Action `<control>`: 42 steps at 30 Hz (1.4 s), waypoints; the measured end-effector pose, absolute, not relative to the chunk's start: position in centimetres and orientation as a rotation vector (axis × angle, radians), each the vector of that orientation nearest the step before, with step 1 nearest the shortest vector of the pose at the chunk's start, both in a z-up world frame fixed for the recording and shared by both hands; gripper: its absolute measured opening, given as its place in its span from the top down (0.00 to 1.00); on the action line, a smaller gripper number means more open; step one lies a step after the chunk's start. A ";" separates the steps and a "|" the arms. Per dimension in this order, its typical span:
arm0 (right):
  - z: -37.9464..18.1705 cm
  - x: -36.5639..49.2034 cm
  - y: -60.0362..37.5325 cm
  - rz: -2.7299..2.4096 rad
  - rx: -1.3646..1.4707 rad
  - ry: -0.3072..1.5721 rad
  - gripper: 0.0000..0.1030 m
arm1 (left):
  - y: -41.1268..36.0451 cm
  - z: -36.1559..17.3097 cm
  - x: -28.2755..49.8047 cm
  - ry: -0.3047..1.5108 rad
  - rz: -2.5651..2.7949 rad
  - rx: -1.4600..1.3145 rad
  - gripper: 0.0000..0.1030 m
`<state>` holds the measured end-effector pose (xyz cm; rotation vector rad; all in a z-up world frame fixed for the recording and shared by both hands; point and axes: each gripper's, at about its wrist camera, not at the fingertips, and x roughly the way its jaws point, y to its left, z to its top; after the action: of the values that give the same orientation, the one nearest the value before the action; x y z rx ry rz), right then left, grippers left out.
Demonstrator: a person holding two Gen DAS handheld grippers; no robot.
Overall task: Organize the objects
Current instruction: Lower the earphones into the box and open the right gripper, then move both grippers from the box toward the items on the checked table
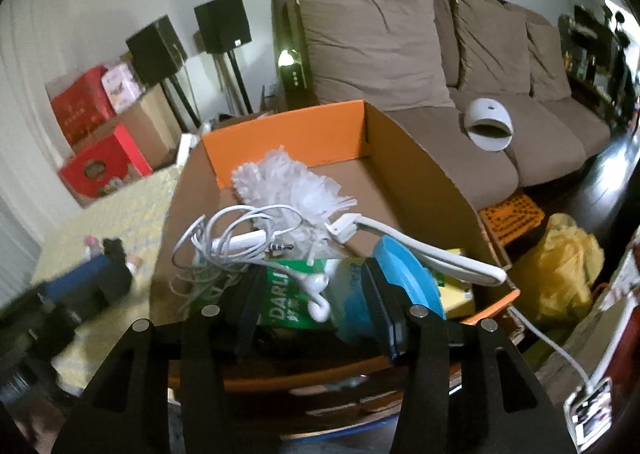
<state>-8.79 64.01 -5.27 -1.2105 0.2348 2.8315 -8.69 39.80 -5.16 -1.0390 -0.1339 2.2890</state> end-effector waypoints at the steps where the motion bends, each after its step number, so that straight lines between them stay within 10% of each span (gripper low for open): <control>1: -5.3 -8.9 63.6 2.826 -1.227 0.194 0.50 | 39.7 -5.0 -8.9 -0.136 2.293 -1.038 0.59; 27: -2.4 -7.2 61.8 2.897 -1.026 0.069 0.19 | 31.2 -2.7 -12.5 -0.254 2.446 -1.021 0.58; 42: 0.9 -4.9 59.7 3.130 -0.837 0.174 0.09 | 18.7 -2.9 -14.4 -0.254 2.715 -1.003 0.22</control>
<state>-4.87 59.70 0.87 -0.8367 0.1740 3.1297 -14.37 18.72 -2.88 -1.0029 -0.2537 2.7149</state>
